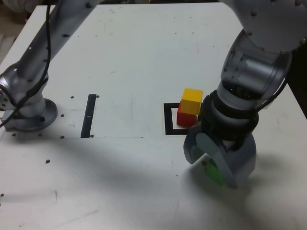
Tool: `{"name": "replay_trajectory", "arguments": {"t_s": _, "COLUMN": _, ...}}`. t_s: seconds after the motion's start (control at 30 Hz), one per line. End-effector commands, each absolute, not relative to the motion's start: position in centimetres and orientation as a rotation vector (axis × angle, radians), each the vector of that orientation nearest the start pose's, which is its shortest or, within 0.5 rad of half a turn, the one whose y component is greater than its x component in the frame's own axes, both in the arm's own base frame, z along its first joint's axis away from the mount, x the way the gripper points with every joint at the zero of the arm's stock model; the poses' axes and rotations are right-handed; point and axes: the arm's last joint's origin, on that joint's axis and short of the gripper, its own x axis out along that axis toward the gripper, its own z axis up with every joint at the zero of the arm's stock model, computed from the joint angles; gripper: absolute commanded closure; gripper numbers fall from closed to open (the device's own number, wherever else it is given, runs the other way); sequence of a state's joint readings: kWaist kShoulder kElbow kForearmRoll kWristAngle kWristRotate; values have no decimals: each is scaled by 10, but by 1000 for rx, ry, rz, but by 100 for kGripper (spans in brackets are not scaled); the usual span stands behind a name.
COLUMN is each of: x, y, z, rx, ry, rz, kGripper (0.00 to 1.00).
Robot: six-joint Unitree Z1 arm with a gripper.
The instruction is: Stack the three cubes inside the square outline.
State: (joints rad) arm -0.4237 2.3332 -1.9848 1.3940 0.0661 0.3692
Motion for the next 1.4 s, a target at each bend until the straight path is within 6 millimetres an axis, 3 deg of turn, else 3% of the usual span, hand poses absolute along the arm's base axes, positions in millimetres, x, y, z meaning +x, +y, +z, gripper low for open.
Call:
{"name": "replay_trajectory", "arguments": {"t_s": 0.0, "x": 408, "y": -181, "z": 216, "rx": 697, "ry": 1658, "rz": -573, "kGripper": 49}}
{"name": "replay_trajectory", "arguments": {"t_s": 0.1, "x": 408, "y": -181, "z": 216, "rx": 697, "ry": 1657, "rz": -566, "kGripper": 64}}
{"name": "replay_trajectory", "arguments": {"t_s": 0.2, "x": 408, "y": -181, "z": 216, "rx": 696, "ry": 1655, "rz": -566, "kGripper": 72}}
{"name": "replay_trajectory", "arguments": {"t_s": 0.73, "x": 407, "y": -180, "z": 223, "rx": 682, "ry": 1645, "rz": -565, "kGripper": 72}}
{"name": "replay_trajectory", "arguments": {"t_s": 1.1, "x": 390, "y": -166, "z": 286, "rx": 670, "ry": 1629, "rz": -417, "kGripper": 72}}
{"name": "replay_trajectory", "arguments": {"t_s": 1.37, "x": 375, "y": -133, "z": 325, "rx": 568, "ry": 1623, "rz": -299, "kGripper": 72}}
